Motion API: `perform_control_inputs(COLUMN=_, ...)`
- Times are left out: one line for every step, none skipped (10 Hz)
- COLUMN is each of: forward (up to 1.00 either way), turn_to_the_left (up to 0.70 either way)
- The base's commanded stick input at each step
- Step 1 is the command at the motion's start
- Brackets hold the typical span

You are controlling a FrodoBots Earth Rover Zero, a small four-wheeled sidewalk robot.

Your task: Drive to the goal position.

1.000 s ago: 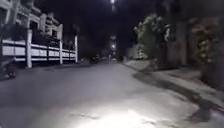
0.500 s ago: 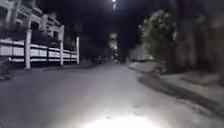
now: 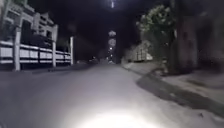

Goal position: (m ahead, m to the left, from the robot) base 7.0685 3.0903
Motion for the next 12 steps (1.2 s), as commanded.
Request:
perform_control_inputs(forward=1.0, turn_to_the_left=-0.29)
perform_control_inputs(forward=1.0, turn_to_the_left=-0.02)
perform_control_inputs(forward=1.0, turn_to_the_left=0.0)
perform_control_inputs(forward=1.0, turn_to_the_left=0.0)
perform_control_inputs(forward=1.0, turn_to_the_left=0.0)
perform_control_inputs(forward=1.0, turn_to_the_left=0.0)
perform_control_inputs(forward=1.0, turn_to_the_left=0.0)
perform_control_inputs(forward=1.0, turn_to_the_left=0.0)
perform_control_inputs(forward=1.0, turn_to_the_left=0.0)
perform_control_inputs(forward=1.0, turn_to_the_left=-0.12)
perform_control_inputs(forward=1.0, turn_to_the_left=-0.07)
perform_control_inputs(forward=1.0, turn_to_the_left=0.0)
